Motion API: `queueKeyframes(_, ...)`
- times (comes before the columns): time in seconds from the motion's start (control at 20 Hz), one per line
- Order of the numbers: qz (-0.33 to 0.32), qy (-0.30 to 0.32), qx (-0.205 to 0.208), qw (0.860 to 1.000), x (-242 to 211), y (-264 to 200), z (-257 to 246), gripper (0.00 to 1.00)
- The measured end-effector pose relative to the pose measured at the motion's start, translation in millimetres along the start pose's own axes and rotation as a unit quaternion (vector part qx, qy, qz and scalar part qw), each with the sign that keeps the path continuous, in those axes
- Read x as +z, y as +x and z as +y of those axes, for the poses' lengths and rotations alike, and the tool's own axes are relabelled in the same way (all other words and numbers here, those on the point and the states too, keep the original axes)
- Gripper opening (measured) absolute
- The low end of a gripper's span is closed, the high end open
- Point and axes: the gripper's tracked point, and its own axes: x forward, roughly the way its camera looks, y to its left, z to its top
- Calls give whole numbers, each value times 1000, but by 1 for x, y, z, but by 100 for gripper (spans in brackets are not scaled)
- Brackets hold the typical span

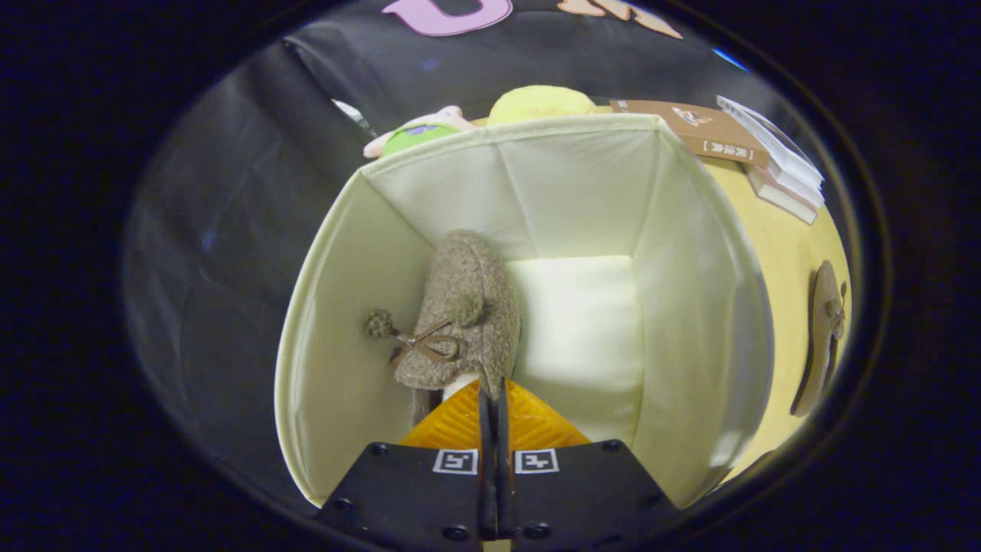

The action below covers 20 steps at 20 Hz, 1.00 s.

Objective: Open the storage box then place both shoes into the box .Put the left shoe in first, then the right shoe, with the right side of both shoes facing outward in a uniform manner.

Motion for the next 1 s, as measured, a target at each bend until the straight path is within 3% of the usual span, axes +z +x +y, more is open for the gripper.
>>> queueKeyframes(0.2, 1, -10, 15, 1000, -1, -4, 1, 16)
queueKeyframes(0.45, -16, -18, 63, 998, 1, -23, 24, 84)
queueKeyframes(0.55, -31, -28, 87, 995, 7, -36, 35, 95)
queueKeyframes(1.0, -162, -109, 128, 972, 56, -139, 26, 96)
